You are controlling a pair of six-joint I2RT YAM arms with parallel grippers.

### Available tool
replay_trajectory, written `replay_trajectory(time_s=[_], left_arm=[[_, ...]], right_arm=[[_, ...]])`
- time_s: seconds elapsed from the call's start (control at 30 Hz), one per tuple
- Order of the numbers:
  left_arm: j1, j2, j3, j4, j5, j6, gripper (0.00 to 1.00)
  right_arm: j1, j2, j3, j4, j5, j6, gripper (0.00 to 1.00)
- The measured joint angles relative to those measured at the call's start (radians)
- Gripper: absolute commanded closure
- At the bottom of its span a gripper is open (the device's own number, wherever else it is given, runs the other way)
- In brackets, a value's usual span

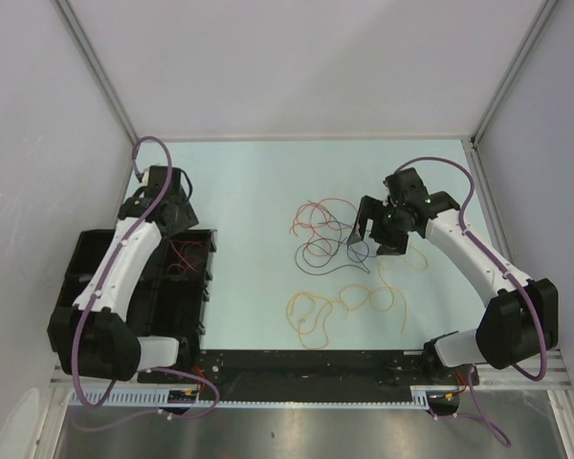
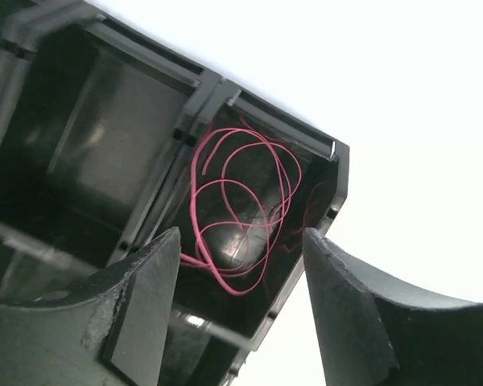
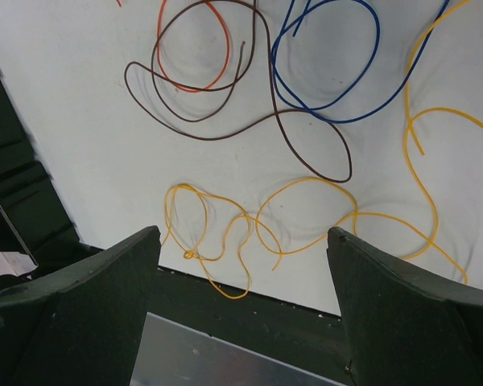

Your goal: Untangle the cables

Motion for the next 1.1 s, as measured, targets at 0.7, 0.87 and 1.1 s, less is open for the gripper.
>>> replay_trajectory(time_s=[0.7, 0.87, 1.1], left_arm=[[-0.501, -0.02, 0.064, 0.108, 0.185, 0.112, 0.26], [-0.639, 0.068, 0.049, 0.201, 0.259, 0.131, 0.27], [-0.741, 0.286, 0.055, 0.273, 0.285, 0.176, 0.32]], right_arm=[[0.0, 0.022, 0.042, -0.013, 0.097, 0.012, 0.12], [0.0, -0.018, 0.042, -0.085, 0.175, 0.037, 0.12], [0.0, -0.143, -0.003, -0.121, 0.201, 0.106, 0.12]])
